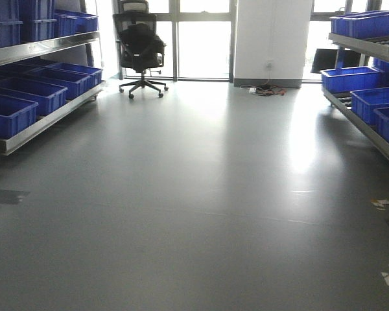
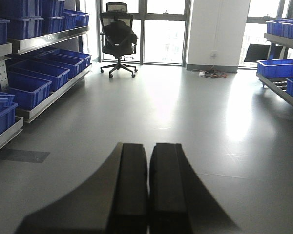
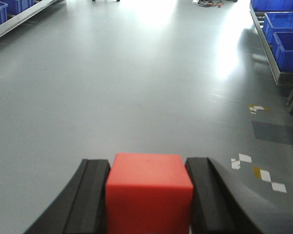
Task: Pick red cube and place on left shelf
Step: 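Drive the base away from the table toward the crate shelves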
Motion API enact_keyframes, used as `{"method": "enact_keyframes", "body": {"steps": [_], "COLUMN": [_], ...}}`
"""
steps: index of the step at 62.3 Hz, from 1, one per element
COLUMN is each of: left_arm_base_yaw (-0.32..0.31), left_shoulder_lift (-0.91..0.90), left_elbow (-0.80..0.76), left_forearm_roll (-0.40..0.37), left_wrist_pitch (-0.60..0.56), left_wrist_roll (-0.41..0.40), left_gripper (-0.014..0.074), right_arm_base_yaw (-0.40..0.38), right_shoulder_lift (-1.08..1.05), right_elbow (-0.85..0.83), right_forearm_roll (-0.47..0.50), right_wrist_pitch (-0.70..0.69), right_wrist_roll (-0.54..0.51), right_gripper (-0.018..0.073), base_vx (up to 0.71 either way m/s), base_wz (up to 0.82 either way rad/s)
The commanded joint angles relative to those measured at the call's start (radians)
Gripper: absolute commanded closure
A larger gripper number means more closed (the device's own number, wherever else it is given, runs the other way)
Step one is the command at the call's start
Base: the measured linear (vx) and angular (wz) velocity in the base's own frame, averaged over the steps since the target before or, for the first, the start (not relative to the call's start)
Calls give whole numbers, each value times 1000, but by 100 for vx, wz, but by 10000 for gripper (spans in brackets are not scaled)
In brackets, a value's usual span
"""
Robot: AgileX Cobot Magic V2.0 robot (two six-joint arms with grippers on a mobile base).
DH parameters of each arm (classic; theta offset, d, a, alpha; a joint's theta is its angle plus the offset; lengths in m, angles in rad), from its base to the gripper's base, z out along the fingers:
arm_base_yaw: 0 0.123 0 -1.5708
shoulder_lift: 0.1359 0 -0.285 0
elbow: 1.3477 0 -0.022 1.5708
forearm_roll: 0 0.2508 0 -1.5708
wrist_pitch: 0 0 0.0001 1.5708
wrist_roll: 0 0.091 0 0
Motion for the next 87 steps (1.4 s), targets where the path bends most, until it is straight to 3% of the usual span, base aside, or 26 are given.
{"method": "enact_keyframes", "body": {"steps": [1, 87], "left_arm_base_yaw": [-1, -1], "left_shoulder_lift": [-14, -14], "left_elbow": [24, 24], "left_forearm_roll": [-2, -2], "left_wrist_pitch": [-90, -90], "left_wrist_roll": [-7, -7], "left_gripper": [495, 495], "right_arm_base_yaw": [-1, -1], "right_shoulder_lift": [12, 12], "right_elbow": [-29, -29], "right_forearm_roll": [-29, -29], "right_wrist_pitch": [-81, -81], "right_wrist_roll": [-7, -7], "right_gripper": [507, 507], "base_vx": [58, 58], "base_wz": [-2, 29]}}
